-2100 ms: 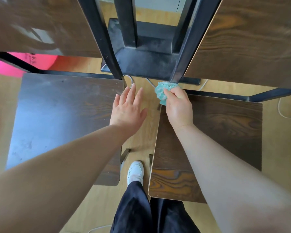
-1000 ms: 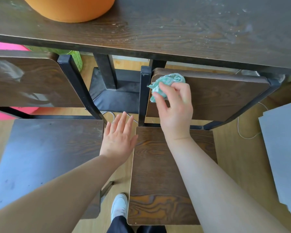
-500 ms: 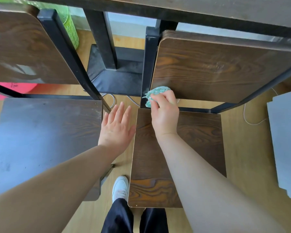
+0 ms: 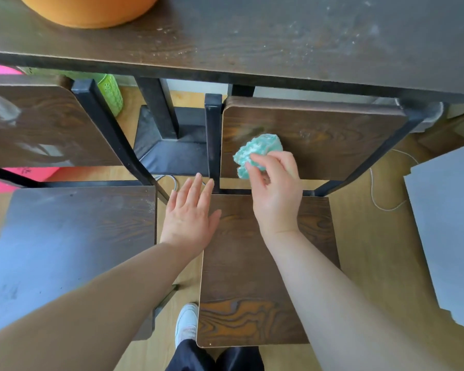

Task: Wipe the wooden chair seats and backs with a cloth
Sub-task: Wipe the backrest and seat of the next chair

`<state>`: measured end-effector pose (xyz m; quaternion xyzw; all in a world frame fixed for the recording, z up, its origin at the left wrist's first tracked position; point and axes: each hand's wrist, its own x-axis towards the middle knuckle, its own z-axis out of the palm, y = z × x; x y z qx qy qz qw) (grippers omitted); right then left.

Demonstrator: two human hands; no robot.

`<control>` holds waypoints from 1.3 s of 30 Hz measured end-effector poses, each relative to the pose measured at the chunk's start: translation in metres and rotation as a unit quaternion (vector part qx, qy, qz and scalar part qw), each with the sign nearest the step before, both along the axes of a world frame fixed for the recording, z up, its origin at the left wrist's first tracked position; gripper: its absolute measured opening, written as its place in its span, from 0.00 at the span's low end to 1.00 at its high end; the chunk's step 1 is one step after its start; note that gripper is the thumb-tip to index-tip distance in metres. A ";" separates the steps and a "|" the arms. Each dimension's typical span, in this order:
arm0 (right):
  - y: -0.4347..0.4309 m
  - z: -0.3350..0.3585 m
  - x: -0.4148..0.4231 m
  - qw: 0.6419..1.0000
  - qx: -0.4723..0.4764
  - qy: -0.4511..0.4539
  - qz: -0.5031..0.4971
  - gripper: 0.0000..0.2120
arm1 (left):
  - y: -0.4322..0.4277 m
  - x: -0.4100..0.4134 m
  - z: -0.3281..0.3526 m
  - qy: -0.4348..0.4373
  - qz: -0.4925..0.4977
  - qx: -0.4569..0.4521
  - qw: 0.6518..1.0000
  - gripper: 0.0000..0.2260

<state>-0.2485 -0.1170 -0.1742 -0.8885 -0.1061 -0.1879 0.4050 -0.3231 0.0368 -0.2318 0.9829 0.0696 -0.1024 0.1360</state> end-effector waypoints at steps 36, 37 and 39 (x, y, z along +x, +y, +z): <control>-0.022 -0.066 0.003 0.993 -0.064 0.104 -0.008 0.05 | -0.022 -0.010 -0.015 0.009 0.048 -0.017 0.999 0.30; -0.022 -0.056 0.001 0.993 -0.057 0.099 -0.011 0.06 | -0.023 -0.008 -0.006 -0.001 0.049 -0.016 0.999 0.30; -0.020 -0.030 -0.001 0.996 -0.033 0.082 -0.013 0.07 | -0.026 -0.002 0.015 -0.030 0.047 -0.016 0.998 0.30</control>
